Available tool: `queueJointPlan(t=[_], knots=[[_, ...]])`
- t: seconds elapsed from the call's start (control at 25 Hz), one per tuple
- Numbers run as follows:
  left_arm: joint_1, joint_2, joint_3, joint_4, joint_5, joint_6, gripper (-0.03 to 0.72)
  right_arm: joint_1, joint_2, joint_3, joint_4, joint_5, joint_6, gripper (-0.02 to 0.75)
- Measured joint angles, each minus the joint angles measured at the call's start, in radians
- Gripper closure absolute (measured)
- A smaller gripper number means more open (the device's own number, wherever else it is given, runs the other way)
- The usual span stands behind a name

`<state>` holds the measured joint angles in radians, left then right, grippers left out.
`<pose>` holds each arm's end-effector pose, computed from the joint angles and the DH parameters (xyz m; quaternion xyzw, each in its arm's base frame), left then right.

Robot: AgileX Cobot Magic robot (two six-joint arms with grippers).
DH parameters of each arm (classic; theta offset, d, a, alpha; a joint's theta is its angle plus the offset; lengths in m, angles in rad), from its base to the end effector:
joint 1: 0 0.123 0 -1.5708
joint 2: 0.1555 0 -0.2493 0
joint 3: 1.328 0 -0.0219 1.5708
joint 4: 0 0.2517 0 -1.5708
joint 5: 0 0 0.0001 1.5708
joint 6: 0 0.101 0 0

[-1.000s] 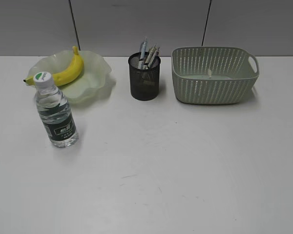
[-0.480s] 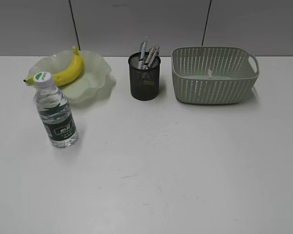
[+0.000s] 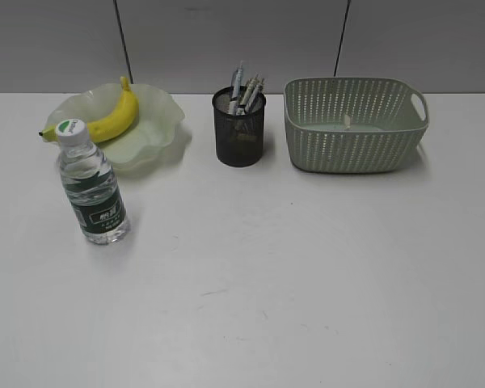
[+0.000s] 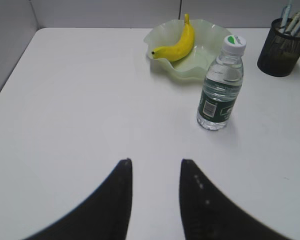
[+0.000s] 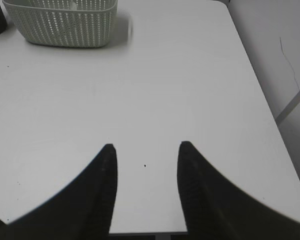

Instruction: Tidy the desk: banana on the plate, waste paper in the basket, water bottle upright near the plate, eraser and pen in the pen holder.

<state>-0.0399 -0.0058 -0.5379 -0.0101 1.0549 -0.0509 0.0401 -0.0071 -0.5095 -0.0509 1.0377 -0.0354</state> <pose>0.0358 -0.0023 0.2847 -0.0043 0.8400 -0.0297 0.5417 0.0399 -0.0028 0.2784 -0.0309 0.8419 -0.0242 0.5382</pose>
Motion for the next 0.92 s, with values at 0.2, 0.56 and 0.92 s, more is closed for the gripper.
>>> queueJointPlan(t=[0.2, 0.56, 0.92], knots=[[0.000, 0.000, 0.000, 0.000, 0.000, 0.000, 0.450, 0.000, 0.000, 0.000, 0.000, 0.000, 0.000, 0.406], [0.000, 0.000, 0.000, 0.000, 0.000, 0.000, 0.450, 0.000, 0.000, 0.000, 0.000, 0.000, 0.000, 0.406], [0.000, 0.000, 0.000, 0.000, 0.000, 0.000, 0.450, 0.000, 0.000, 0.000, 0.000, 0.000, 0.000, 0.406]])
